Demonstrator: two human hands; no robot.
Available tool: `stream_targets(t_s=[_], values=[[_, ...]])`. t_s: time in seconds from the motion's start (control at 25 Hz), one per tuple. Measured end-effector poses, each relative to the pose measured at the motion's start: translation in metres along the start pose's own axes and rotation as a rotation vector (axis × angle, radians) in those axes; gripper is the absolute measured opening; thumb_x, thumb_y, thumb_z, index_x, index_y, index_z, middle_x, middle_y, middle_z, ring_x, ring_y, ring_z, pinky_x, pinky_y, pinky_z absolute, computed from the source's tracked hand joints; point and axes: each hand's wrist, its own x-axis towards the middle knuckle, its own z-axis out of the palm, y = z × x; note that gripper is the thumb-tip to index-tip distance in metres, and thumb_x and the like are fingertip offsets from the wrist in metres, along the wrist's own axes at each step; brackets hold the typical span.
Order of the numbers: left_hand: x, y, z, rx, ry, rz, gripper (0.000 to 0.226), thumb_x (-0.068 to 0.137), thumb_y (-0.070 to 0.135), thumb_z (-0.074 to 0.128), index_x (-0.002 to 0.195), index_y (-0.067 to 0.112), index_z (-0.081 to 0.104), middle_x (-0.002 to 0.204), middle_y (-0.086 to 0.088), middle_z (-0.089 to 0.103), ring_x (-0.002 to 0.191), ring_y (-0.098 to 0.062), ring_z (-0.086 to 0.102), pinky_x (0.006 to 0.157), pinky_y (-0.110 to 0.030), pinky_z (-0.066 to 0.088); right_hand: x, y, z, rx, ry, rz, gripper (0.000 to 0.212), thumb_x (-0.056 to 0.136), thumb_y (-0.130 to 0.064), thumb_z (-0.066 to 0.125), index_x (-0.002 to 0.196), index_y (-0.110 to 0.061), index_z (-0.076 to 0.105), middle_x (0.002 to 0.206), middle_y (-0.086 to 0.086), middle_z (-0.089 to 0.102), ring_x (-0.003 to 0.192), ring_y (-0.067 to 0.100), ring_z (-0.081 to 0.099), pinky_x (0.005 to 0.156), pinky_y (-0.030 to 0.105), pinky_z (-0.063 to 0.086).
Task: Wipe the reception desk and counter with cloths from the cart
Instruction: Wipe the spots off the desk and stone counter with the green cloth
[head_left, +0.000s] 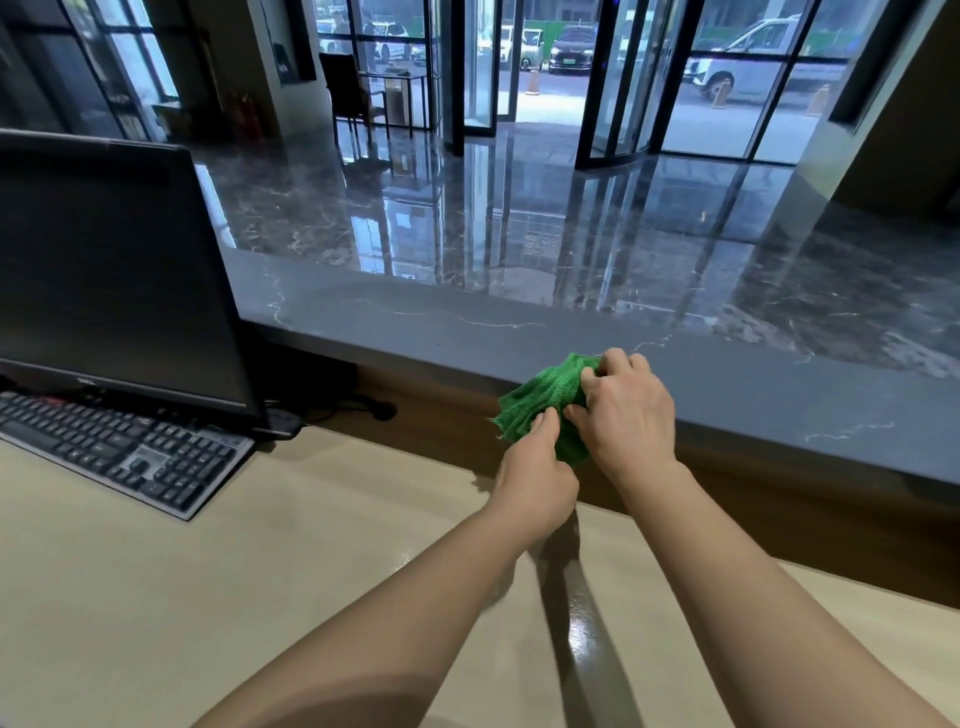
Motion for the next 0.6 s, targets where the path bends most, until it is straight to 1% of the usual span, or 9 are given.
stream_targets(t_s=[0.2,0.24,0.32,0.4,0.52,0.6], values=[[0.010,-0.032,-0.054,-0.004,0.092,-0.046,0.071,0.091,-0.002,0.036,0.154,0.019,0.010,0.160,-0.001,0.020,0.143,-0.019,0.028,0.114,-0.035,0.030,0.031,-0.071,0.004,0.064,-0.023,-0.083,0.033,0.095,-0.040,0.052,0.109,-0.012,0.062,0.118,0.003,0.046,0.110,0.023,0.043,0.077,0.031,0.037],[0.013,-0.040,-0.068,-0.001,0.114,-0.051,0.071,0.091,-0.002,0.036,0.154,0.017,0.009,0.161,-0.002,0.017,0.145,-0.018,0.023,0.116,-0.034,0.027,0.038,-0.088,0.004,0.077,-0.032,-0.098,0.033,0.096,-0.040,0.052,0.110,-0.012,0.063,0.120,0.003,0.046,0.112,0.023,0.043,0.078,0.031,0.037],[0.021,-0.057,-0.096,0.024,0.149,-0.060,0.071,0.090,-0.004,0.035,0.154,0.014,0.009,0.162,-0.003,0.009,0.148,-0.015,0.009,0.120,-0.028,0.014,0.052,-0.121,0.006,0.102,-0.046,-0.126,0.034,0.096,-0.040,0.052,0.110,-0.012,0.064,0.123,0.004,0.045,0.114,0.024,0.042,0.082,0.032,0.039],[0.027,-0.071,-0.122,0.046,0.186,-0.065,0.072,0.089,-0.005,0.036,0.154,0.011,0.008,0.162,-0.004,0.005,0.149,-0.013,0.002,0.117,-0.023,0.007,0.064,-0.151,0.006,0.120,-0.046,-0.149,0.035,0.096,-0.040,0.052,0.111,-0.011,0.065,0.123,0.004,0.045,0.114,0.024,0.043,0.083,0.033,0.040],[0.036,-0.094,-0.158,0.023,0.240,-0.094,0.075,0.088,-0.007,0.038,0.154,0.010,0.007,0.162,-0.005,0.005,0.149,-0.015,0.003,0.113,-0.019,0.008,0.082,-0.196,0.008,0.129,-0.039,-0.193,0.035,0.096,-0.040,0.052,0.111,-0.010,0.065,0.122,0.005,0.045,0.113,0.025,0.043,0.081,0.033,0.041],[0.042,-0.107,-0.179,-0.010,0.274,-0.124,0.077,0.088,-0.006,0.041,0.154,0.014,0.007,0.162,-0.004,0.002,0.148,-0.016,0.008,0.110,-0.018,0.014,0.092,-0.224,0.010,0.130,-0.031,-0.218,0.034,0.096,-0.038,0.051,0.110,-0.010,0.065,0.123,0.007,0.045,0.113,0.026,0.043,0.081,0.033,0.041]])
